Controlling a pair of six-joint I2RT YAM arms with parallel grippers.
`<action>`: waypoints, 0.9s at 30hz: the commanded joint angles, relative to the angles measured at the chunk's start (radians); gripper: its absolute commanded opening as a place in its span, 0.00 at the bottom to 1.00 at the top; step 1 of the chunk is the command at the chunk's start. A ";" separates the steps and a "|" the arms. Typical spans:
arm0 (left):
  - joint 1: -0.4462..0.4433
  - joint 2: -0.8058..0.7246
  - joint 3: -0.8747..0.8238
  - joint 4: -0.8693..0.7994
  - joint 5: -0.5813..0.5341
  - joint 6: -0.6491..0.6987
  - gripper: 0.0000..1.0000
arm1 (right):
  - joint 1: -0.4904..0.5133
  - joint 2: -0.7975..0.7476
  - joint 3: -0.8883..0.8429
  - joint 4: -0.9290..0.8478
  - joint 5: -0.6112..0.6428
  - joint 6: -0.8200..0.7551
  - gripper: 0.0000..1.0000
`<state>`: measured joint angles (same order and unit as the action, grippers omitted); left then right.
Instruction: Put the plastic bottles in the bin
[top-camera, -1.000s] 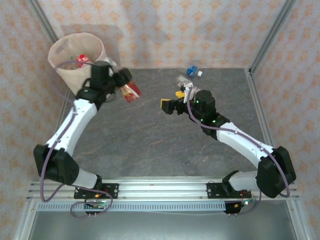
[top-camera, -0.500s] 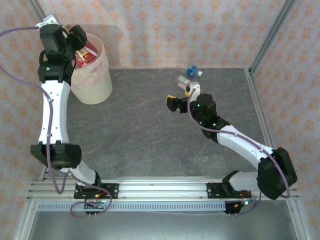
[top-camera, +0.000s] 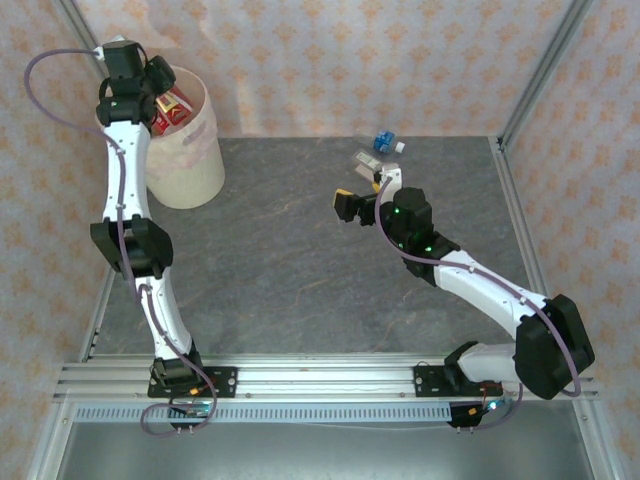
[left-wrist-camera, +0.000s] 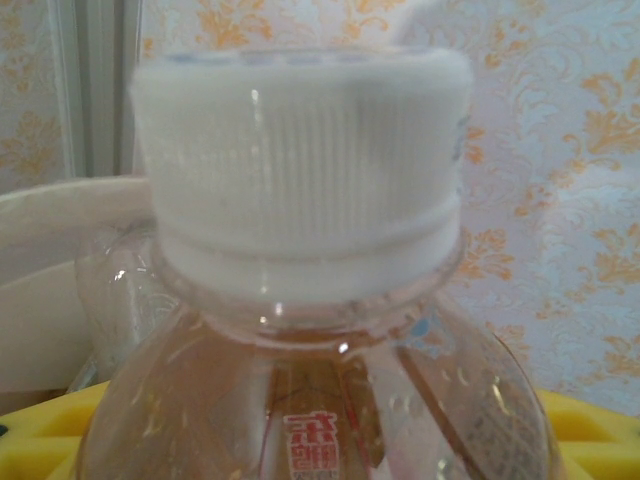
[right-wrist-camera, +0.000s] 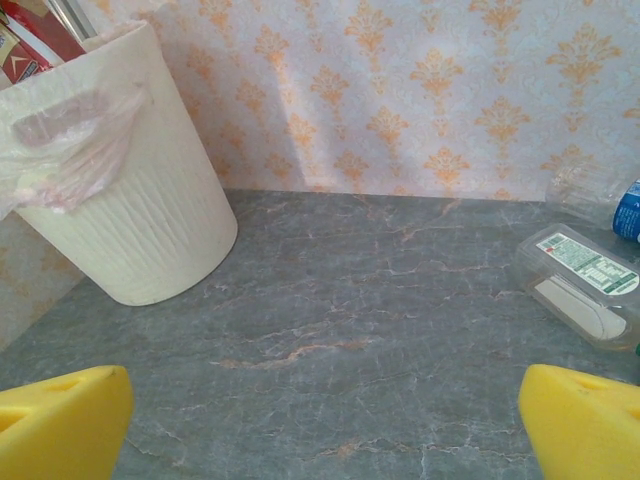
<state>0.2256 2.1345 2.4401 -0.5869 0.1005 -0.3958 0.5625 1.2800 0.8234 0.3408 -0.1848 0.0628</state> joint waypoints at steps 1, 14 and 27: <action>0.011 0.017 0.088 -0.056 0.050 -0.036 0.57 | 0.004 -0.021 -0.013 -0.003 0.028 0.002 0.99; 0.011 0.068 0.185 -0.165 0.053 -0.091 0.96 | 0.004 -0.009 -0.006 -0.014 0.037 0.001 0.99; 0.011 -0.002 0.208 -0.175 0.147 -0.113 1.00 | 0.004 0.005 -0.005 -0.010 0.049 0.008 0.99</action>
<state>0.2298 2.1883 2.6240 -0.7406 0.1921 -0.4896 0.5625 1.2865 0.8223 0.3294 -0.1528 0.0662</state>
